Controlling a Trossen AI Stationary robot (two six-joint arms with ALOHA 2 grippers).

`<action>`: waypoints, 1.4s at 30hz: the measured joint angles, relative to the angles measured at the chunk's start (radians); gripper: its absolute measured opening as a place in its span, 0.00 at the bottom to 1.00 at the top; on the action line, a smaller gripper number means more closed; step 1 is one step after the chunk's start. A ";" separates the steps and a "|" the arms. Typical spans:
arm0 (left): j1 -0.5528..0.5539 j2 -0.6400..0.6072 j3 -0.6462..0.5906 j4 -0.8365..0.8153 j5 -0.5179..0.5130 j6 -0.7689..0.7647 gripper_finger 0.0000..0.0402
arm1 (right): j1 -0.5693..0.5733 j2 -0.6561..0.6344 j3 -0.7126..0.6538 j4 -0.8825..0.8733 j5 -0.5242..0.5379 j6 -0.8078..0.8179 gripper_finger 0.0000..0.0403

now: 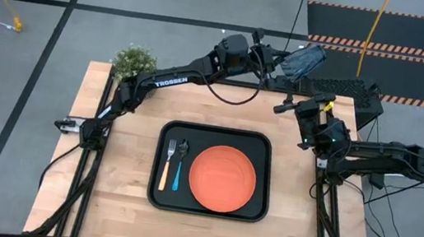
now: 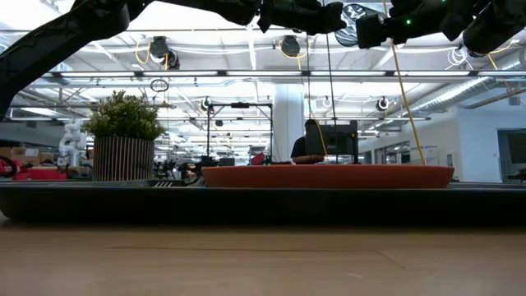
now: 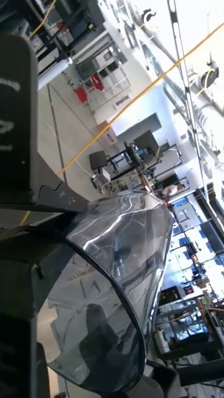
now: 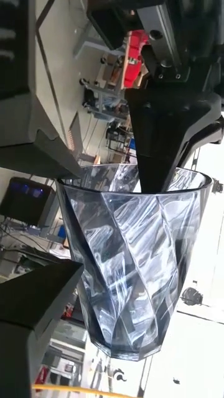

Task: Pick and place plate/cup/fork/spoon on tray
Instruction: Put the blue cup to the top right of the orange plate on the black table tray

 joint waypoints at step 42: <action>0.001 0.005 -0.002 0.042 0.027 -0.044 0.12 | 0.002 0.002 0.000 0.166 -0.064 -0.289 0.48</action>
